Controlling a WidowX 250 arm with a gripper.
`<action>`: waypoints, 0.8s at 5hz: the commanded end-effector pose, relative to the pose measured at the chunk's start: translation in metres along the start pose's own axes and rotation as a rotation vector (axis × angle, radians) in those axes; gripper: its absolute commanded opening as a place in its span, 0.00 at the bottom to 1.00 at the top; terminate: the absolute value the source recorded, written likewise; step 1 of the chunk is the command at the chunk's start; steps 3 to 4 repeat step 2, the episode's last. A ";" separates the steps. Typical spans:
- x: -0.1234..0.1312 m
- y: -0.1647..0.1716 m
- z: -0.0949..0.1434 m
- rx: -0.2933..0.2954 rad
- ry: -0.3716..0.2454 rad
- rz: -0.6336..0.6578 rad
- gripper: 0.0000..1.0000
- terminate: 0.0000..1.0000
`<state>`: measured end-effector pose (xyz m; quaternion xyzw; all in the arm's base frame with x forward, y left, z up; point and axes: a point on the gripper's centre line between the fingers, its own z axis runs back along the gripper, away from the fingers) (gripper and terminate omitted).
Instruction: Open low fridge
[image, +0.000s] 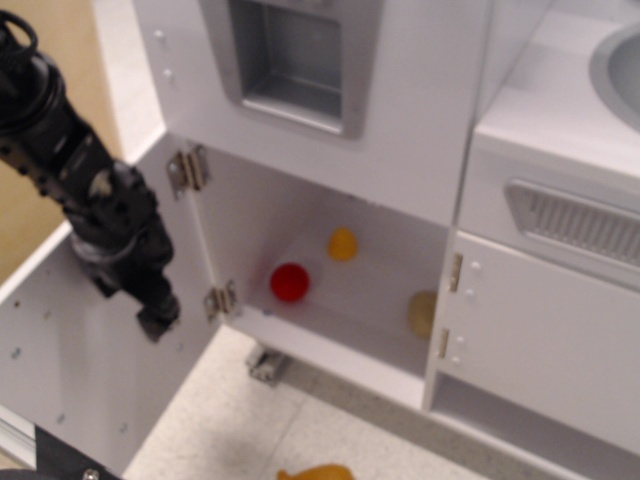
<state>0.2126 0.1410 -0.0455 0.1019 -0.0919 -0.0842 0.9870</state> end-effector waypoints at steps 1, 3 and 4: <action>0.002 0.015 0.008 0.021 -0.015 0.029 1.00 0.00; 0.002 0.015 0.008 0.021 -0.015 0.029 1.00 1.00; 0.002 0.015 0.008 0.021 -0.015 0.029 1.00 1.00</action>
